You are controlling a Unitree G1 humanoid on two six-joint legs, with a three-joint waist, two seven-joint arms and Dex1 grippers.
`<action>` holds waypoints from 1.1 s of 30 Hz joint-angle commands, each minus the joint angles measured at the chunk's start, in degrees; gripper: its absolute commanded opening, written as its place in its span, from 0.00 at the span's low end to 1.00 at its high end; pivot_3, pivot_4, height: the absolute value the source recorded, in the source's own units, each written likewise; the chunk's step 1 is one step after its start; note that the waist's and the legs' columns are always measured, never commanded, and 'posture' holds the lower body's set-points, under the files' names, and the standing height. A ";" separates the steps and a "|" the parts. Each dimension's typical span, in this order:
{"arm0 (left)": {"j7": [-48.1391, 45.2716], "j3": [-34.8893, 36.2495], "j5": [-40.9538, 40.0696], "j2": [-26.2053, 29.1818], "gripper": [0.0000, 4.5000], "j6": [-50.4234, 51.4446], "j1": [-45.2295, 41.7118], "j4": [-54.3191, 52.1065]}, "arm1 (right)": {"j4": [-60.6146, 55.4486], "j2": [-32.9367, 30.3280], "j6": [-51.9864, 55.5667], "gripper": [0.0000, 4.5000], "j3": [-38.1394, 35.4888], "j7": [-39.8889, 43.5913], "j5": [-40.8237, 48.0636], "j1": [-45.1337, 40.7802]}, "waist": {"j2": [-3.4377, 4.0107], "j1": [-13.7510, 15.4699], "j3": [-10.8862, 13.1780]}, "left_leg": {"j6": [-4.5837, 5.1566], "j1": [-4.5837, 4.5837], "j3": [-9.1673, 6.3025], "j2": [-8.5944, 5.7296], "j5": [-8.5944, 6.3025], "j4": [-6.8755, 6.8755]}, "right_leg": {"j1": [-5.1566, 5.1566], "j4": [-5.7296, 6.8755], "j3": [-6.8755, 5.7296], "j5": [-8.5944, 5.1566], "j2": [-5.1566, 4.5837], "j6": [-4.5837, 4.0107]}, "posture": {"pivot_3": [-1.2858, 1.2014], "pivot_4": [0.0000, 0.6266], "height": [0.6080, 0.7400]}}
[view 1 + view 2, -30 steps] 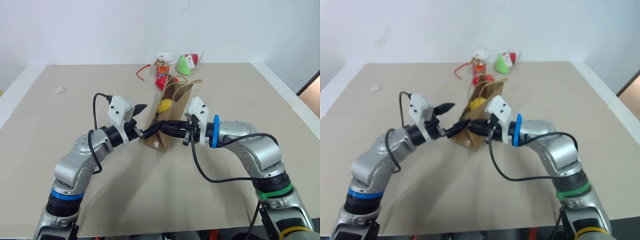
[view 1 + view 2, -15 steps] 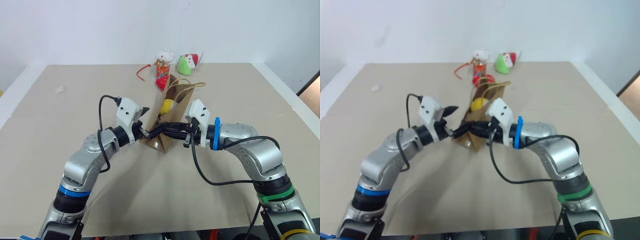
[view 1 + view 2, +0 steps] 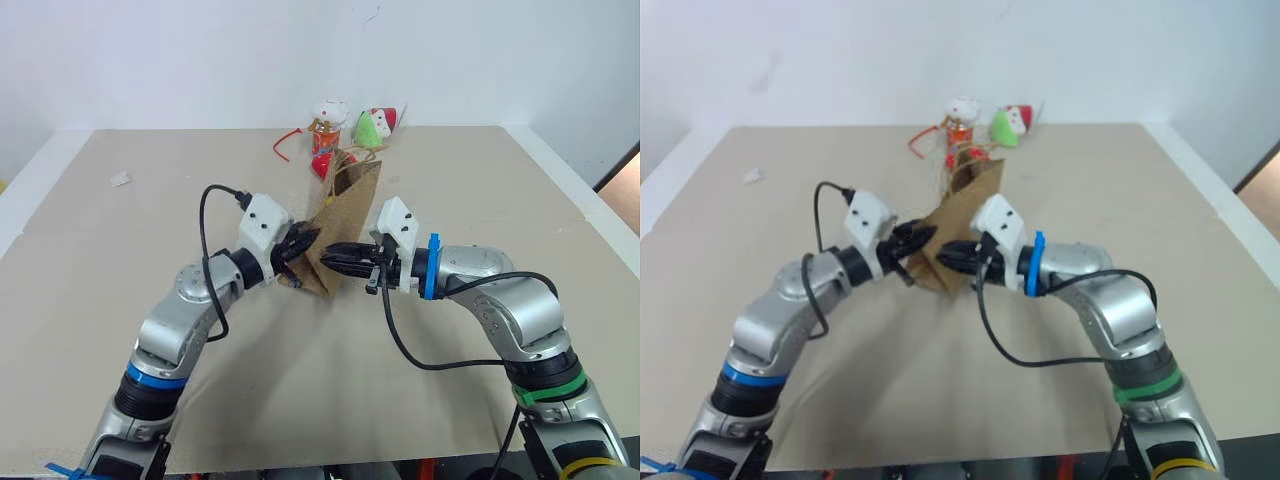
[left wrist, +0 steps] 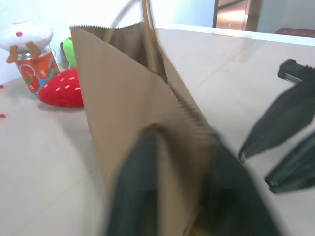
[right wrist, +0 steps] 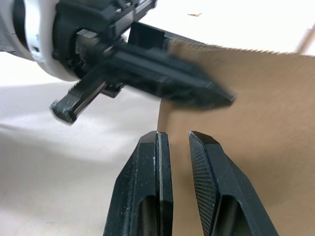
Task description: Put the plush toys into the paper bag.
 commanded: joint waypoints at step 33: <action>-51.46 7.21 -11.80 17.60 0.00 -24.14 -5.83 13.91 | 3.55 -28.37 1.59 0.98 -28.35 22.44 17.10 4.76 | 0.04 -0.02 0.05 | 0.03 -0.05 -0.01 0.00 -0.02 -0.06 | -0.04 -0.08 -0.05 -0.16 -0.02 -0.20 | 0.52 0.24 1.00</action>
